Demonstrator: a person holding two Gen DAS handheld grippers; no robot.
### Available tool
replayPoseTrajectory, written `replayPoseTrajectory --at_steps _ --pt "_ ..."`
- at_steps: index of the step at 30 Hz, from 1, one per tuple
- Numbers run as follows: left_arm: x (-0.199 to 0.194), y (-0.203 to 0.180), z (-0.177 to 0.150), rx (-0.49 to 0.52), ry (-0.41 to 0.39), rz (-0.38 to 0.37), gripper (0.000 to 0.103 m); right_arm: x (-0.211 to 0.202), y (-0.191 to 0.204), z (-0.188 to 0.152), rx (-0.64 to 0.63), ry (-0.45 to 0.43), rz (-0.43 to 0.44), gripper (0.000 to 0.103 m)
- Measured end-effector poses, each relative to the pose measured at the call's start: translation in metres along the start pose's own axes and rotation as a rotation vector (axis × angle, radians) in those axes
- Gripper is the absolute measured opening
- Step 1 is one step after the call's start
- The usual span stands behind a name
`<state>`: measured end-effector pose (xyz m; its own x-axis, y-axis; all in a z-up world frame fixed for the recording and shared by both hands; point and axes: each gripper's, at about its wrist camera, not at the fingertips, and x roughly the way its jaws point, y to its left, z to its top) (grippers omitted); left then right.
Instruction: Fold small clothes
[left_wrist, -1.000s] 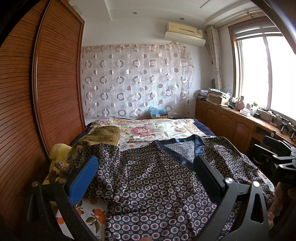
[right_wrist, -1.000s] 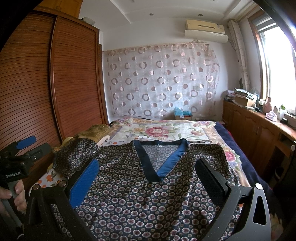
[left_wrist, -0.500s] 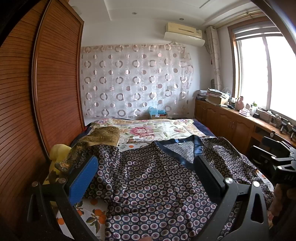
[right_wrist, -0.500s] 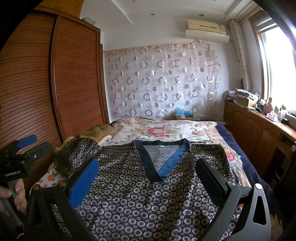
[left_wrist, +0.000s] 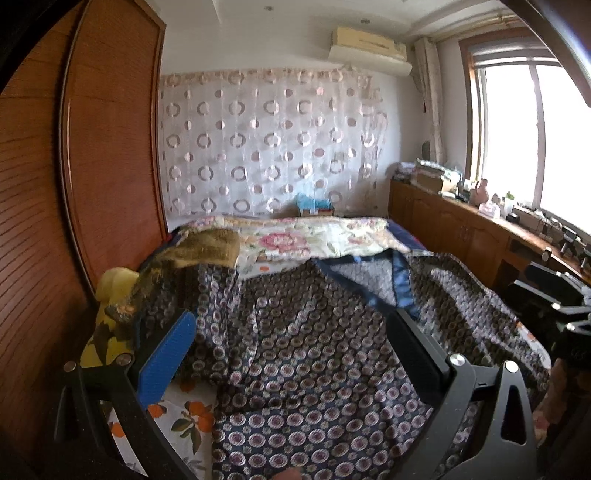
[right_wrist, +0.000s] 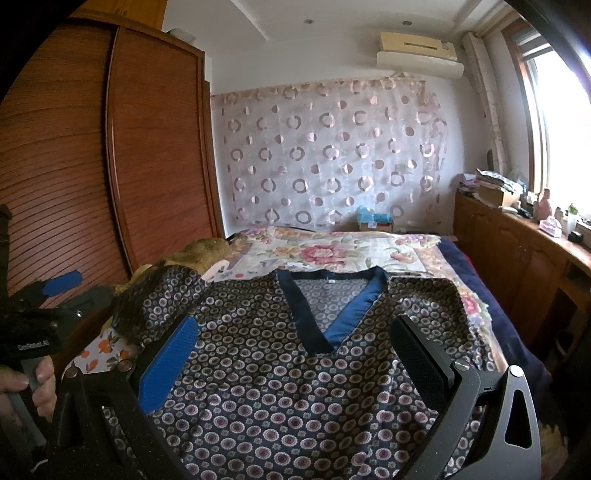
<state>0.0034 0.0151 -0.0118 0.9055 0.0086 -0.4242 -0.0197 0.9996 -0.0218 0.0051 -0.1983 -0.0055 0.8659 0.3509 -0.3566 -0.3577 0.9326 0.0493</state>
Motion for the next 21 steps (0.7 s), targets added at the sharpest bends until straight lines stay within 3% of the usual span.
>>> replayPoseTrajectory --at_steps 14,21 --pt "0.018 0.043 -0.028 -0.002 0.078 0.027 0.103 0.021 0.004 -0.005 0.006 0.058 0.026 0.103" --pt "0.026 0.073 -0.036 0.012 0.106 0.097 0.103 0.034 0.009 -0.010 -0.004 0.092 0.034 0.103"
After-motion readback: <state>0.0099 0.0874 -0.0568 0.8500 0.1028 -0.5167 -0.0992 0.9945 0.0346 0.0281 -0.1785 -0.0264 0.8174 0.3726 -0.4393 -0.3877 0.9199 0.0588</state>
